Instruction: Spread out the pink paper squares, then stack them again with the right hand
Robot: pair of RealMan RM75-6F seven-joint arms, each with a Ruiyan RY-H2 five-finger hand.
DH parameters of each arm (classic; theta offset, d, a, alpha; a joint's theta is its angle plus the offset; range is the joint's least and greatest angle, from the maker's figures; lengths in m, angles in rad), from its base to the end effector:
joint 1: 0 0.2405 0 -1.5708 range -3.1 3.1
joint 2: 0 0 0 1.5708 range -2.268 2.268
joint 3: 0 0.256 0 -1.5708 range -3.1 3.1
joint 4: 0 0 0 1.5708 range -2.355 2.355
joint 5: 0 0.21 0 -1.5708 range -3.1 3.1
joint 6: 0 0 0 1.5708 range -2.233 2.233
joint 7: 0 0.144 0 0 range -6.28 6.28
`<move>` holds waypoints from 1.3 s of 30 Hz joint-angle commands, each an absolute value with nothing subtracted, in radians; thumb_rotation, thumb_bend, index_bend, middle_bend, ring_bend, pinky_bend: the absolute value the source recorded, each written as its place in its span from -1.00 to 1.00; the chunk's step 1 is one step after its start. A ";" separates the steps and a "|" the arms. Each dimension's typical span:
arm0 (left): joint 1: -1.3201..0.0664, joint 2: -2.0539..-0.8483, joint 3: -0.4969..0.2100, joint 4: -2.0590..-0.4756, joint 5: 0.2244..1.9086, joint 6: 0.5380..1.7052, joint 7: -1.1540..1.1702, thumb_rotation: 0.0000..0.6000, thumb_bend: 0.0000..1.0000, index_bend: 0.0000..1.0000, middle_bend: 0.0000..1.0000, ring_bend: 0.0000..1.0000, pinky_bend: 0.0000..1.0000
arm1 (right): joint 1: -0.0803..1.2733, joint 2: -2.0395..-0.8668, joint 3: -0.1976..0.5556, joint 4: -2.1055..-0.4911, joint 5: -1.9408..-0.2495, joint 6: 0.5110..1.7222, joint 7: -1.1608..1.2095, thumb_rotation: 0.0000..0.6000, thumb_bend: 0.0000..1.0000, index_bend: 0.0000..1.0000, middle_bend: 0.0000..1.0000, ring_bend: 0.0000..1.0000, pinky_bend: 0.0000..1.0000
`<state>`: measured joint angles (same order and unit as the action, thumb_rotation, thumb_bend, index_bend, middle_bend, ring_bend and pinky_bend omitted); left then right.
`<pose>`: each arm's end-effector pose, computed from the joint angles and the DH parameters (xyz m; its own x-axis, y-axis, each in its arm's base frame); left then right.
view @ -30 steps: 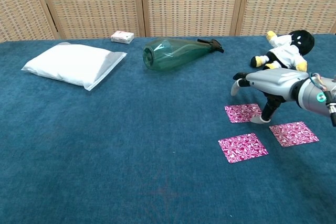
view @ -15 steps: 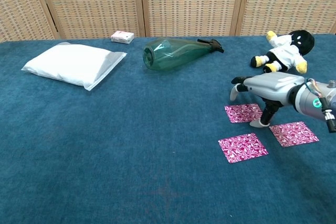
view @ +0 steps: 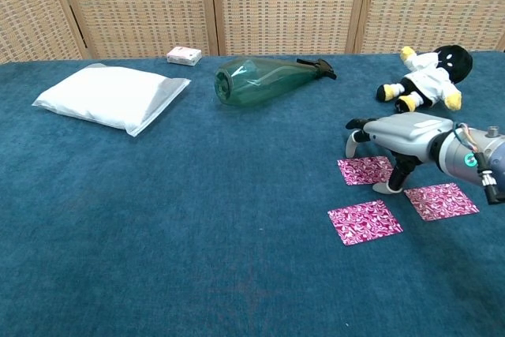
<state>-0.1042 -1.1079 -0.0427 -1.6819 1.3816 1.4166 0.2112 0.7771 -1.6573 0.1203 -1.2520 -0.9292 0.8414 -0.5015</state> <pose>-0.3140 0.1833 0.1517 0.5152 0.0918 0.8521 0.8505 0.0683 -0.5216 -0.1947 -0.3568 -0.0523 0.6014 -0.3583 0.7140 -0.7982 -0.3072 0.5181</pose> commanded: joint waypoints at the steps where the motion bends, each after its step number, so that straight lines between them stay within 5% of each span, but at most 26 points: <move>1: -0.104 -1.108 -0.043 -1.682 1.382 1.417 0.211 1.00 -0.70 -1.00 -1.00 -1.00 -1.00 | 0.777 -1.659 0.121 -1.248 -0.928 0.842 -0.501 1.00 -0.23 -0.08 -1.00 -1.00 -0.78; 16: -0.104 -1.109 -0.042 -1.681 1.383 1.418 0.212 1.00 -0.70 -1.00 -1.00 -1.00 -1.00 | 0.766 -1.659 0.124 -1.238 -0.951 0.849 -0.467 1.00 -0.17 0.14 -0.95 -1.00 -0.78; 39: -0.105 -1.108 -0.042 -1.683 1.379 1.416 0.215 1.00 -0.70 -1.00 -1.00 -1.00 -1.00 | 0.765 -1.638 0.137 -1.258 -0.954 0.848 -0.454 1.00 -0.12 0.19 -0.94 -1.00 -0.78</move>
